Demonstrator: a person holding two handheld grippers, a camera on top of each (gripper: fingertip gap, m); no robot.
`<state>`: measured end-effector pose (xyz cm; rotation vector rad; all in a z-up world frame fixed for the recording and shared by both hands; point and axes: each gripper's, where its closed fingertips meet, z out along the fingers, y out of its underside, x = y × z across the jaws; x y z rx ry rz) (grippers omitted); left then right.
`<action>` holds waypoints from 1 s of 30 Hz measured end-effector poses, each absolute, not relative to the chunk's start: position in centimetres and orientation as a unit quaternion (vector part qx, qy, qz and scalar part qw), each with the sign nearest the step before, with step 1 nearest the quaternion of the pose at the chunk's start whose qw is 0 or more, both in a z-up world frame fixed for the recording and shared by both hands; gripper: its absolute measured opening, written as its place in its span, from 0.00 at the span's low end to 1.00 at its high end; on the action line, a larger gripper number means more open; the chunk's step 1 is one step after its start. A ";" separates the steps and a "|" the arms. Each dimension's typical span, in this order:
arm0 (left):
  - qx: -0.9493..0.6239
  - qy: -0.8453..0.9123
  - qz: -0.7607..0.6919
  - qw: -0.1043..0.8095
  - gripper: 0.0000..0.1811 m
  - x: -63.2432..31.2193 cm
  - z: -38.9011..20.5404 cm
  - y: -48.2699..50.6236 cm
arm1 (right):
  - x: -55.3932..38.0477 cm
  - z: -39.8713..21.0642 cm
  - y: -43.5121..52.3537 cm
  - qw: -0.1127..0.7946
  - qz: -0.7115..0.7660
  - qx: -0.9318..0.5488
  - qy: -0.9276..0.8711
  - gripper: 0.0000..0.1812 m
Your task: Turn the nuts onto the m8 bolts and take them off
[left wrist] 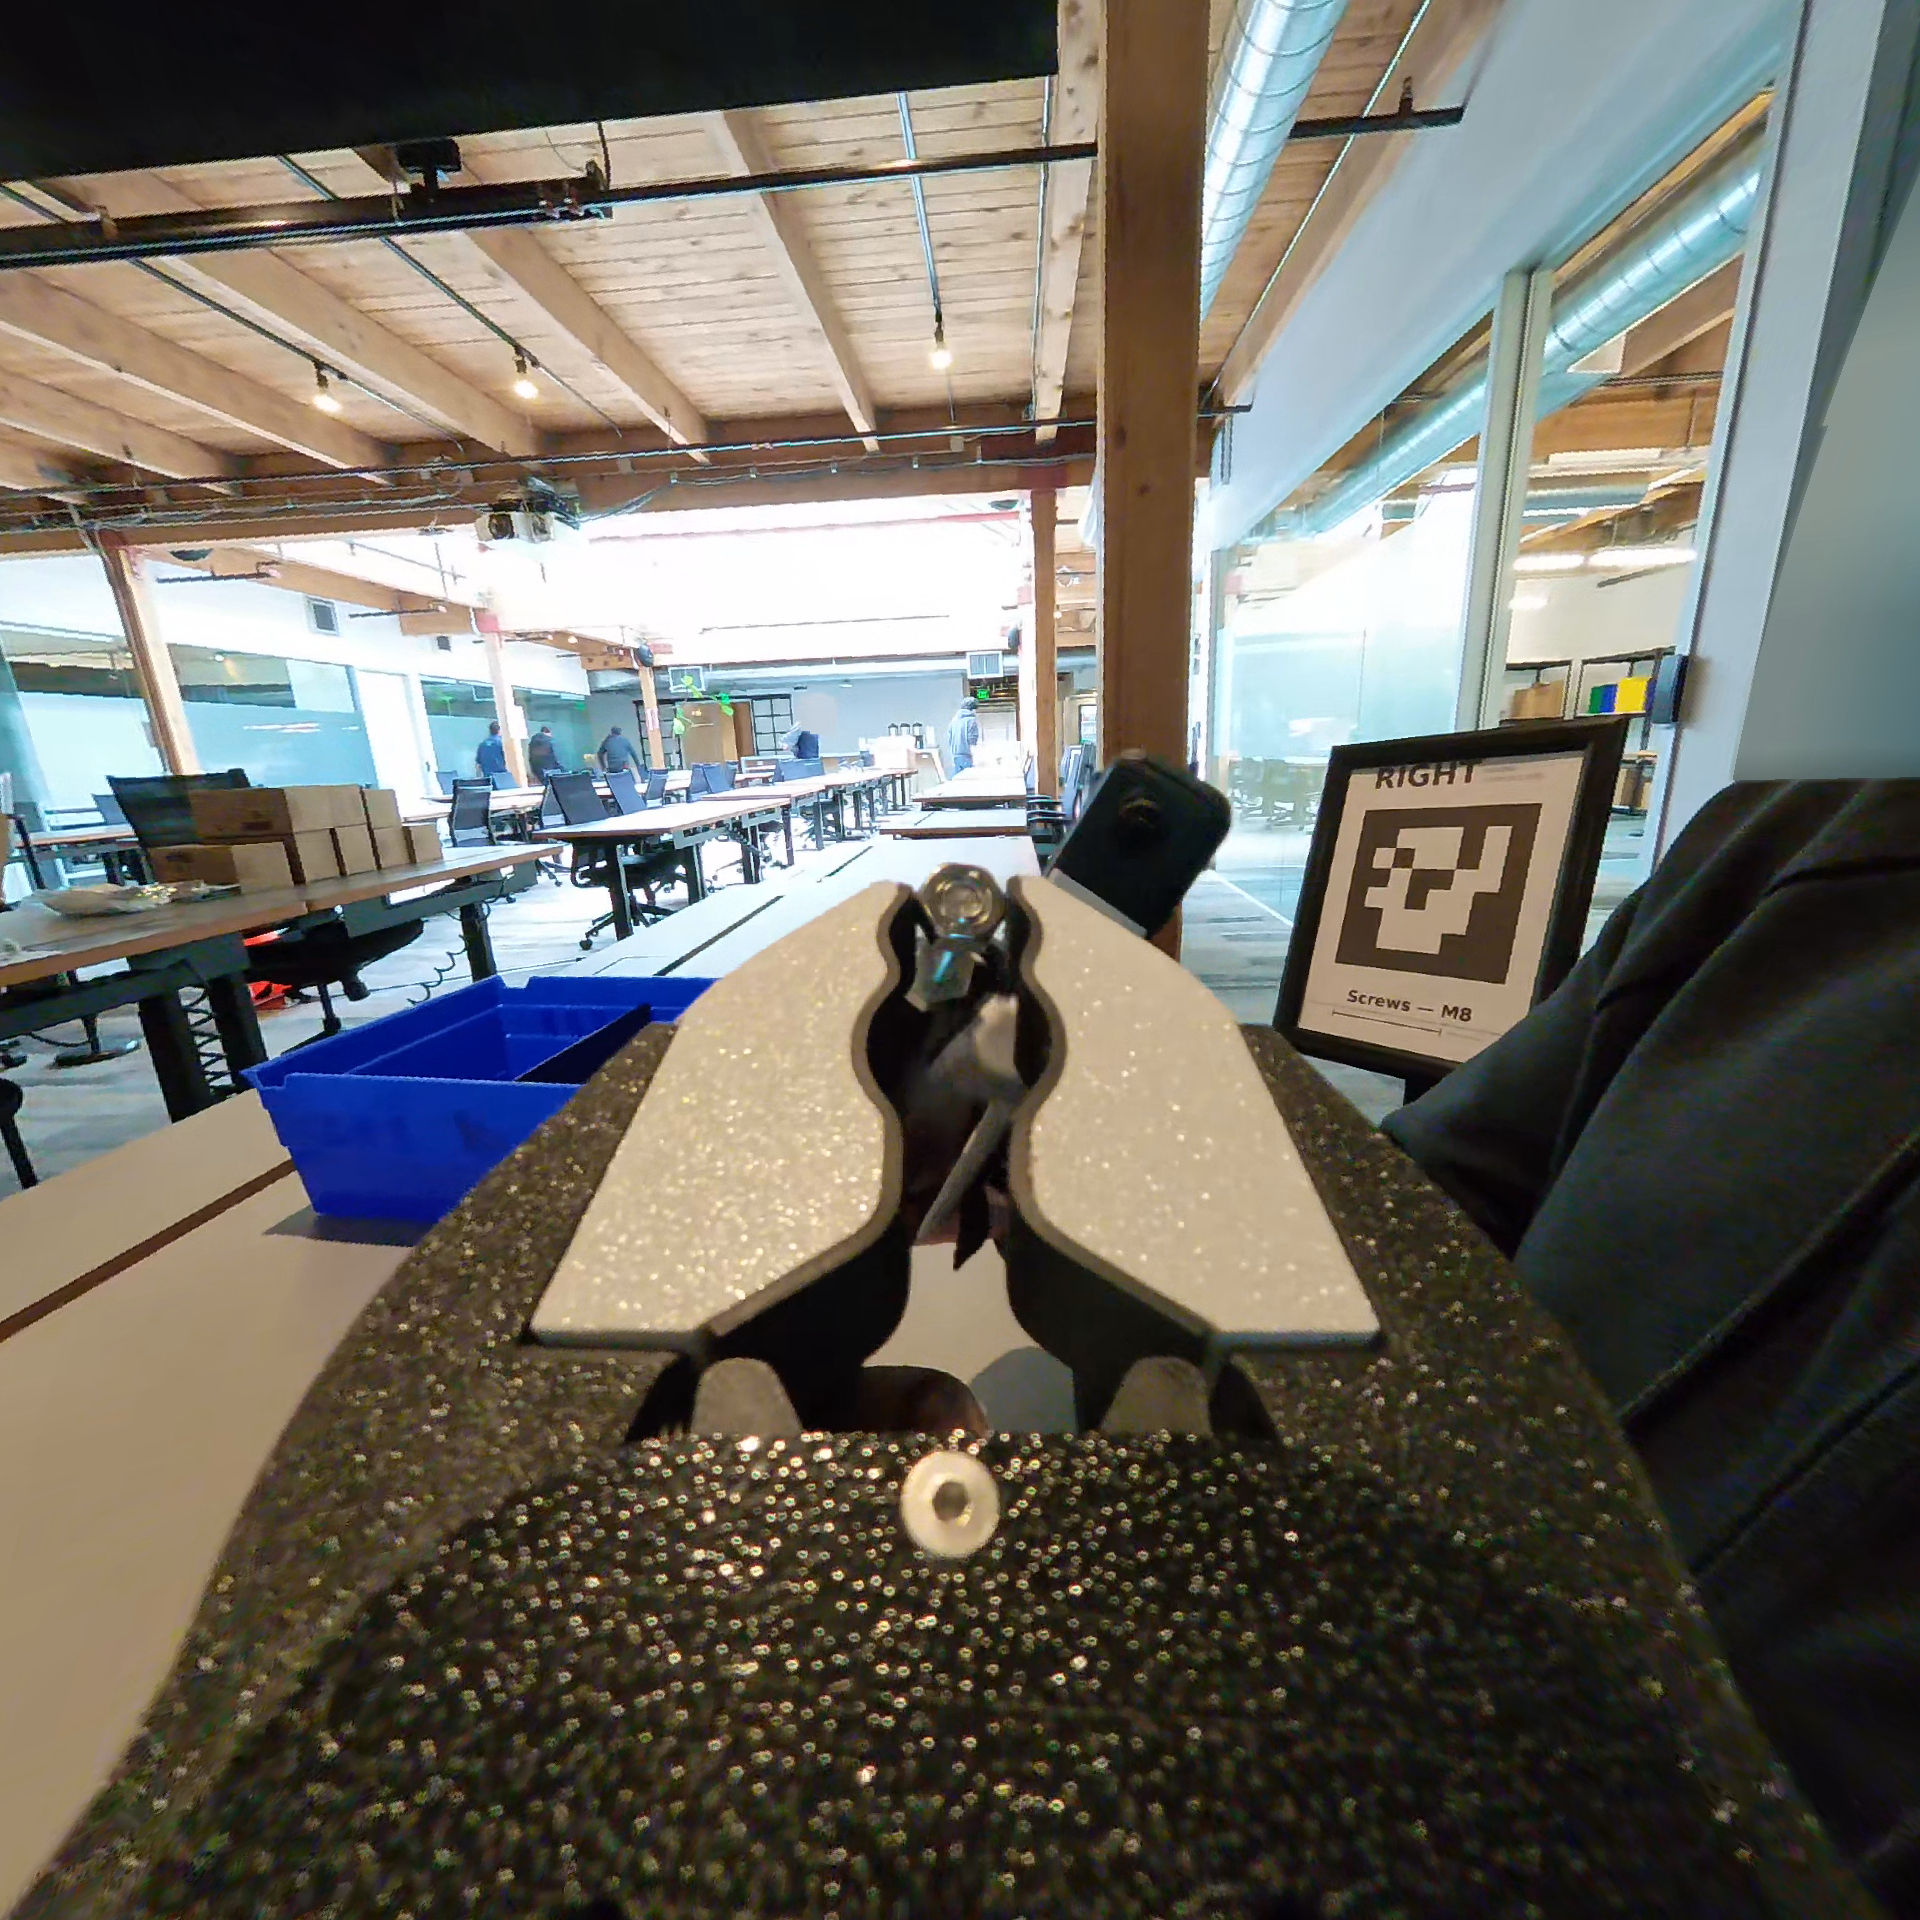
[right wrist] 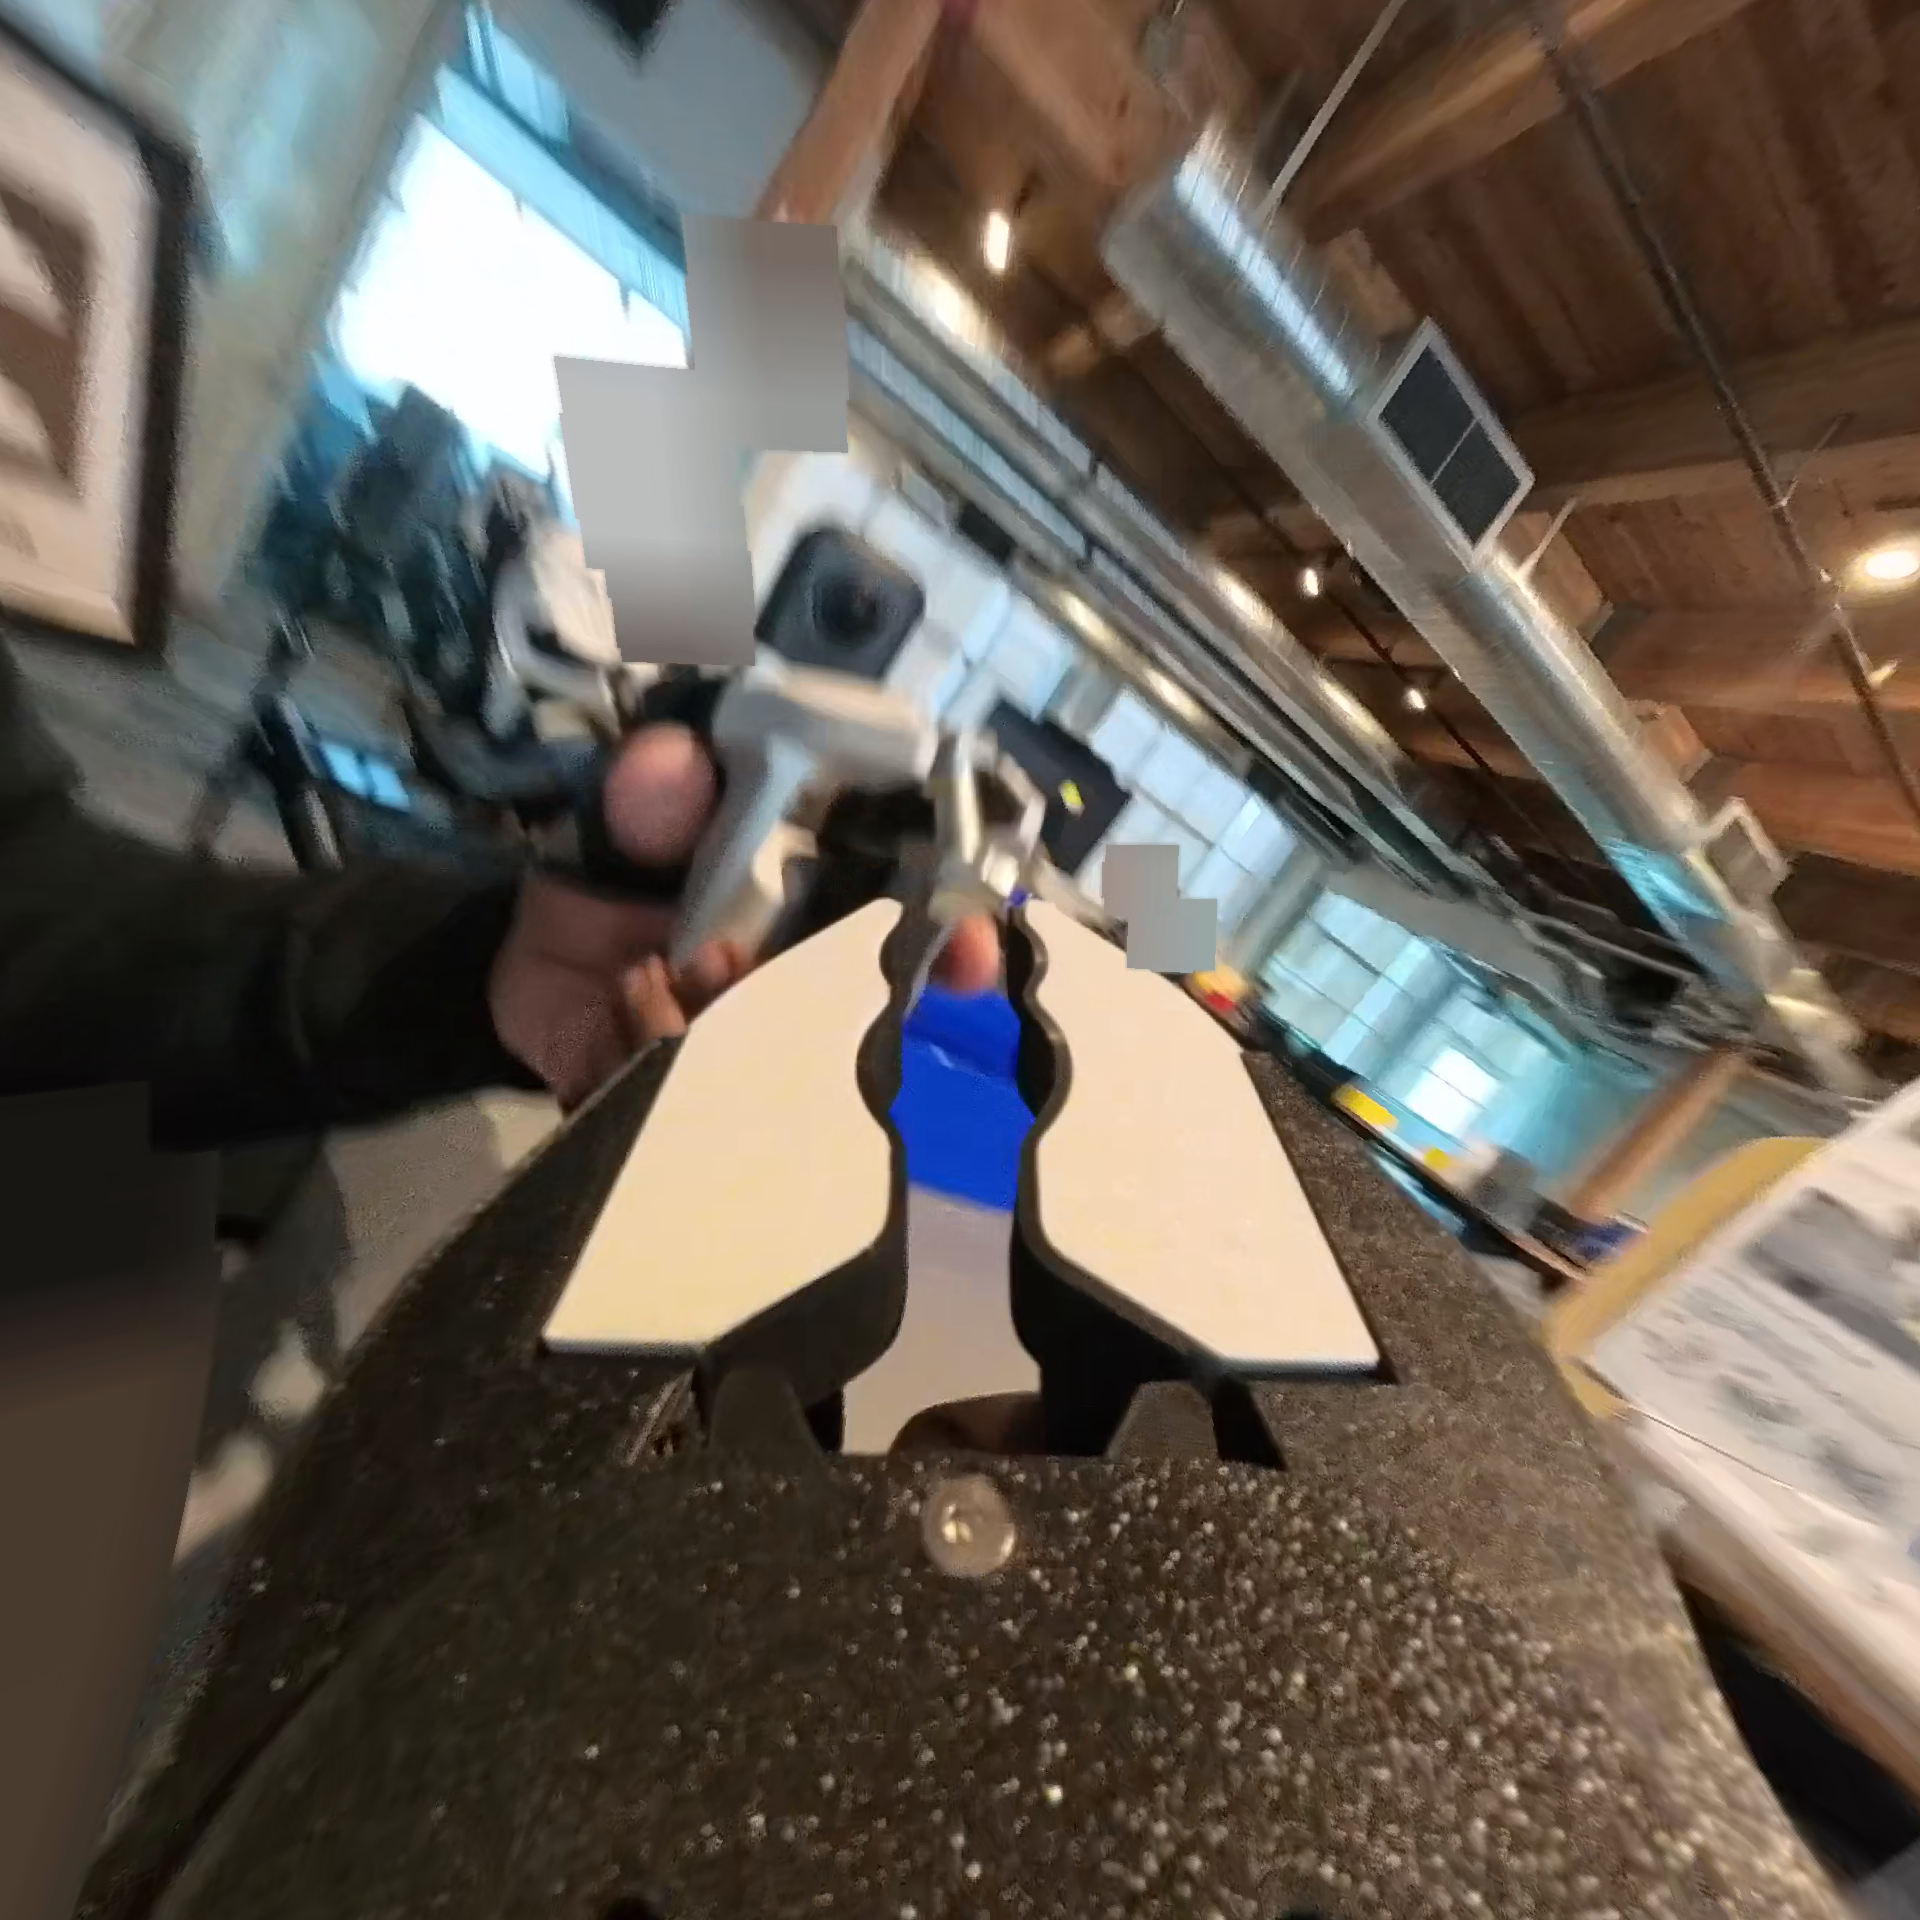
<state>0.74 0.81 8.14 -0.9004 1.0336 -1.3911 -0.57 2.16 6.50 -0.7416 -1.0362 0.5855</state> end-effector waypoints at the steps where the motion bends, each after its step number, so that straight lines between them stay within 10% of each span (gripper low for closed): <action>1: -0.381 0.440 -0.588 0.562 0.09 0.7 8.2 0.7 | -0.7 6.0 2.5 0.762 0.240 -0.348 -0.490 0.12; 19: -0.532 0.509 -0.552 0.393 0.09 0.1 3.5 0.4 | -1.0 2.5 1.6 0.680 -0.125 -0.287 -0.663 0.34; 30: -0.536 0.552 -0.534 0.350 0.08 0.1 1.1 0.0 | -2.1 1.1 1.4 0.641 -0.193 -0.259 -0.696 0.27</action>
